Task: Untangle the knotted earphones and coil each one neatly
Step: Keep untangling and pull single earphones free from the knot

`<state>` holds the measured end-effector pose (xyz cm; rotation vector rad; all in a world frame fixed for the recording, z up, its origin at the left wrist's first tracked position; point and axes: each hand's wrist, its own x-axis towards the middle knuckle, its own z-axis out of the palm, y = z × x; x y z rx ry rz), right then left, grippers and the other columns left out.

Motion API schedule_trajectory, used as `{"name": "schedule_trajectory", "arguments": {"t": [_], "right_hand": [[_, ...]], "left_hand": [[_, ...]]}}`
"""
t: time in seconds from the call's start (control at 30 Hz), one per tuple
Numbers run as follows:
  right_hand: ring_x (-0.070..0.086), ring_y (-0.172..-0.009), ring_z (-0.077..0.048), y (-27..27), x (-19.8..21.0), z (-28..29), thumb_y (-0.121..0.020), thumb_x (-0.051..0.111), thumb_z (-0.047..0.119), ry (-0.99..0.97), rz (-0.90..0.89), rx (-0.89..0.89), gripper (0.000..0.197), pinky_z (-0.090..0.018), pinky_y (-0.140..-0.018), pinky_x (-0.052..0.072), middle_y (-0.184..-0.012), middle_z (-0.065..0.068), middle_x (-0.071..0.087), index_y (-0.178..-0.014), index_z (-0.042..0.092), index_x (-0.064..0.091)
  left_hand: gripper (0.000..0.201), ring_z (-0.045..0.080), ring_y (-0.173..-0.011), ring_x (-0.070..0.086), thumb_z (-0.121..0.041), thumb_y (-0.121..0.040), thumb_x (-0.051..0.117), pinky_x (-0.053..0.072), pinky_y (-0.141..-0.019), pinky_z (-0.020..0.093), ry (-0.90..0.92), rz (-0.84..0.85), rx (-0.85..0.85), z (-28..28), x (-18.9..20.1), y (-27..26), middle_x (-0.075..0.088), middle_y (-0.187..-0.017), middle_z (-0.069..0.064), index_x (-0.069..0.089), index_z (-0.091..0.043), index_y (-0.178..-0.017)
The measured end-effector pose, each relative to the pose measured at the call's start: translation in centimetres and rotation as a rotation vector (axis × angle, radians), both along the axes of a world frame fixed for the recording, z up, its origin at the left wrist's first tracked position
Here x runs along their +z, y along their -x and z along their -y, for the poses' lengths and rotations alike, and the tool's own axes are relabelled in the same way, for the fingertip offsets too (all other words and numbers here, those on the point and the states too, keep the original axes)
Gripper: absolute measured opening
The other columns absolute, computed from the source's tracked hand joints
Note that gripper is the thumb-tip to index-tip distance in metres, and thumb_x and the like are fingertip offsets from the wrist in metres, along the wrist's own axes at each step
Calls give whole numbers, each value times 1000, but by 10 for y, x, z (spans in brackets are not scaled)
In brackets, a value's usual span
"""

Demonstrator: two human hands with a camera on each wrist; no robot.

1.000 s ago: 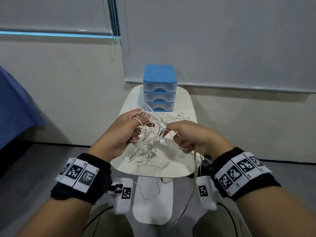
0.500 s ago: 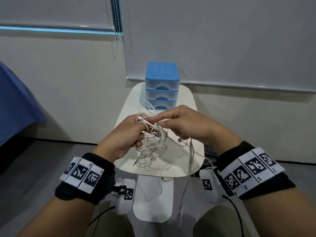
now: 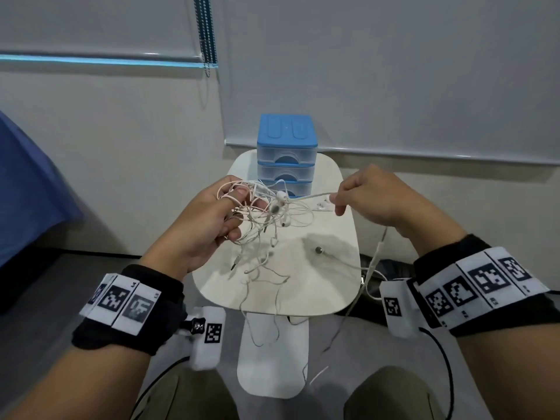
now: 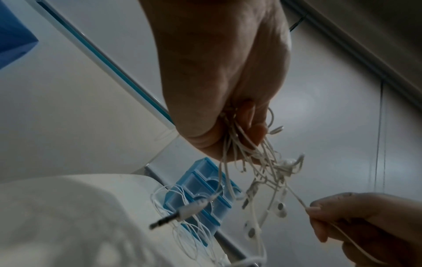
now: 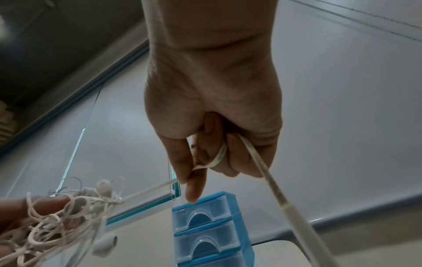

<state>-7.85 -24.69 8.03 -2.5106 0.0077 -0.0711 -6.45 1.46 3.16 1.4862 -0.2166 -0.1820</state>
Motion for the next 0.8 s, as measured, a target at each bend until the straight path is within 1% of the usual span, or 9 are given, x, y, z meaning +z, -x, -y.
{"name": "schedule_trajectory", "arguments": {"t": [0.07,0.2,0.27,0.33,0.4,0.53,0.6,0.7,0.8], "right_hand": [[50,-67,-14,-1,0,-2,-93,68,22,-24,20,-58,28,-25,-58,37,-68,-1,62,-68,13,76],[38,-40,-7,-1,1,-9,-91,65,17,-146,129,-148,27,-26,-48,28,-37,10,42,-65,8,71],[33,-40,-11,1,3,-16,-91,65,18,-262,193,-86,28,-26,-49,27,-40,9,38,-67,5,70],[33,-47,-16,4,6,-25,-92,66,20,-342,247,-27,29,-25,-47,28,-47,3,39,-66,6,69],[34,-50,-16,4,9,-33,-92,66,20,-370,297,-5,29,-23,-48,29,-51,1,41,-66,8,69],[37,-58,-16,2,13,-43,-92,65,24,-447,323,14,27,-28,-58,31,-68,-9,49,-70,11,74],[35,-55,-12,1,15,-44,-91,64,22,-481,321,3,23,-29,-59,30,-72,-13,53,-74,11,75],[36,-44,-4,0,16,-41,-88,63,15,-505,260,-10,16,-27,-54,28,-74,-11,63,-81,3,70],[33,-40,-7,2,15,-36,-87,62,10,-500,84,39,13,-25,-49,23,-76,-11,73,-86,0,69]], "left_hand": [[23,10,-44,21,-17,-110,44,35,-47,20,-6,-1,4,1,0,0,75,-93,9,58,-16,-92],[16,10,-46,26,-14,-105,55,38,-46,22,-53,-15,1,2,-4,0,62,-77,5,65,-16,-93],[15,12,-51,35,-10,-96,68,39,-47,22,-139,-3,-54,2,-4,1,58,-80,6,73,-19,-106],[39,14,-68,55,-10,-85,81,50,-59,24,-209,41,-172,5,-4,4,68,-90,1,73,-25,-121],[47,13,-86,64,-12,-80,86,54,-80,28,-214,53,-258,11,-4,7,75,-101,-4,73,-25,-123],[33,24,-83,46,-30,-81,87,33,-66,33,-196,79,-216,19,-5,7,70,-96,5,78,-13,-108],[27,22,-81,50,-29,-87,81,35,-65,31,-197,96,-170,20,-3,5,68,-94,4,76,-9,-105],[16,6,-70,58,-23,-89,78,40,-58,17,-198,119,-98,20,-3,4,68,-84,-3,75,-8,-95],[8,2,-69,63,-18,-94,76,43,-58,12,-192,156,-43,19,-4,3,71,-79,-8,75,-14,-86]]}}
